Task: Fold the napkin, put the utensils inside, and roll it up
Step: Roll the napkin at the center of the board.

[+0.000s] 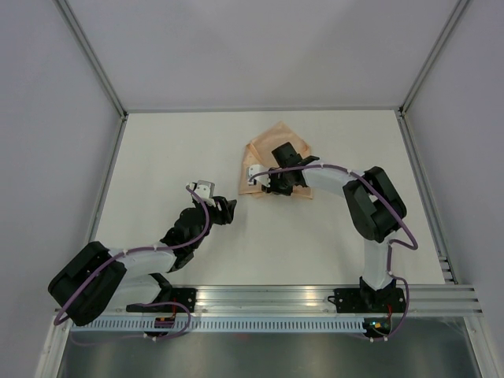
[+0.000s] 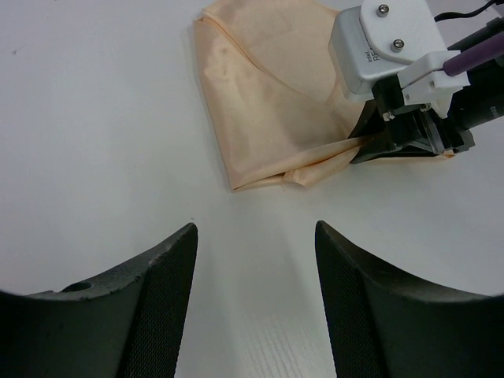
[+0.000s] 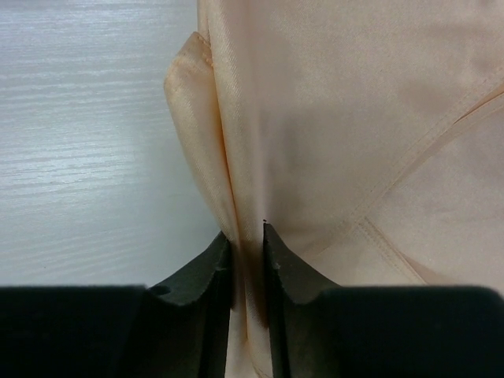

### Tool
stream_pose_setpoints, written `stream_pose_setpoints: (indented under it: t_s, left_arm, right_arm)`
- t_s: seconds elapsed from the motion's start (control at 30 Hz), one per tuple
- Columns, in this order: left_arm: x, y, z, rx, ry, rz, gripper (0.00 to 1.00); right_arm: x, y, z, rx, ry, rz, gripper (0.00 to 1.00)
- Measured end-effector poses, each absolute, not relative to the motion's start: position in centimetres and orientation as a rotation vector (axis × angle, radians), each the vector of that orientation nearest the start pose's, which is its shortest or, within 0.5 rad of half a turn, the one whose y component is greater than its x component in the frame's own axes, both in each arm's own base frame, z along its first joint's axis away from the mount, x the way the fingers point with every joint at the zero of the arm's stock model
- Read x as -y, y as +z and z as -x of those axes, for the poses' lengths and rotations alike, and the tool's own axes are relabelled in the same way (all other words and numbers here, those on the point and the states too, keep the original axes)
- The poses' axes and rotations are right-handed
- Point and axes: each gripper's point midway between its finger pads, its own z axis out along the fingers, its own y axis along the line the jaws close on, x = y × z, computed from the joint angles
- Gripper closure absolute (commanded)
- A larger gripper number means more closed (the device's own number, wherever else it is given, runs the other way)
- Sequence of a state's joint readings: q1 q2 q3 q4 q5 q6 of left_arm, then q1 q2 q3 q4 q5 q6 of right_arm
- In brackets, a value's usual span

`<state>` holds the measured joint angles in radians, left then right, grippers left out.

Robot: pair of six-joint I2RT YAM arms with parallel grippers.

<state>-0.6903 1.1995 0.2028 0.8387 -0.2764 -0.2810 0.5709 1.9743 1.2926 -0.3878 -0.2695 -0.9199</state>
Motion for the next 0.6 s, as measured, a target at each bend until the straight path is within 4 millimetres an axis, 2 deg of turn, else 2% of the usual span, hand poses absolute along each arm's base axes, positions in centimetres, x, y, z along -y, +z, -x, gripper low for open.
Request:
stream_pose_setpoints:
  t_s: [0.37,0.6]
  left_arm:
    - [19.4,11.1,-28.7,-1.733,-0.501,-0.166,0.38]
    - [19.8,11.1,-28.5,-1.732,-0.512,-0.178,0.40]
  right_arm:
    - [-25.7,1.5,-36.9,-1.869,0.279,1.838,0.82]
    - [-25.6,1.3,-35.6,-1.883,0.343,1.875,0.83]
